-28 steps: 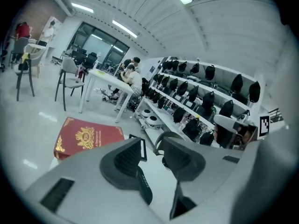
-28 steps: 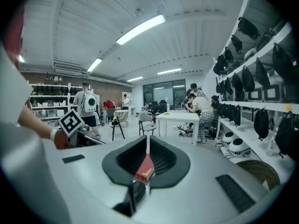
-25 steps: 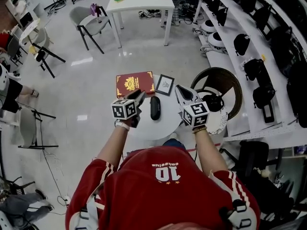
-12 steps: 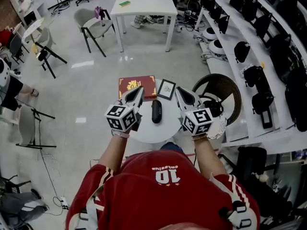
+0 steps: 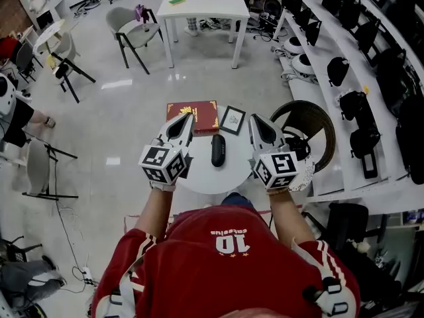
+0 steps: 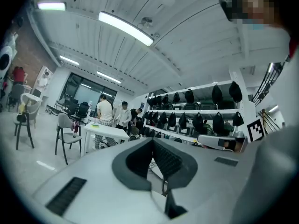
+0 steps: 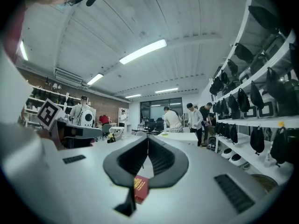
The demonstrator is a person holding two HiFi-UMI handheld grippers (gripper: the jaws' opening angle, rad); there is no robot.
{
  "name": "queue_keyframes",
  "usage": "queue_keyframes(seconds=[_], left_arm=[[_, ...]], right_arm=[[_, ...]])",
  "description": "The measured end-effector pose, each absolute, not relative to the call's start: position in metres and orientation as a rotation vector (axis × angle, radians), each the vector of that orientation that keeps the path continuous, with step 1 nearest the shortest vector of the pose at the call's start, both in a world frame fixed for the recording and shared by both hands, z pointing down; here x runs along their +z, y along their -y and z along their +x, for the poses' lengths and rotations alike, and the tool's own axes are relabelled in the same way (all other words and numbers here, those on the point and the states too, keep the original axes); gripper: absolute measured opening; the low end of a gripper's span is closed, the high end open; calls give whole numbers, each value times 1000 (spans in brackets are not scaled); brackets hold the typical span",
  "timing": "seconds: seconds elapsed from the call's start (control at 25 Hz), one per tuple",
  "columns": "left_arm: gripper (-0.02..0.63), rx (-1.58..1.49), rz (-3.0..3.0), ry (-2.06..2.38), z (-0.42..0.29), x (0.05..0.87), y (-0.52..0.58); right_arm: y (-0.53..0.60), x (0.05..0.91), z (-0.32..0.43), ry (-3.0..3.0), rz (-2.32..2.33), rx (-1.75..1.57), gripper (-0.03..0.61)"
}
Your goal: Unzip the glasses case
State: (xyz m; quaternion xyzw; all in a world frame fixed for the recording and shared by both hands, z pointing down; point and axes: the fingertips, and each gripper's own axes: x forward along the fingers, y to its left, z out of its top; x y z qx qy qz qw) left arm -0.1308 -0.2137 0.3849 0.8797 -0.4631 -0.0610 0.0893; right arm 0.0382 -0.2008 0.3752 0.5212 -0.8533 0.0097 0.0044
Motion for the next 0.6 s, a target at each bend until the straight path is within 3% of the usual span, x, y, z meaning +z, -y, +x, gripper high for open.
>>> queue_keyframes(seconds=[0.6], left_arm=[[9, -161, 2644, 1500, -144, 376, 194]], right_arm=[[183, 373, 39, 2672, 1620, 9, 16]])
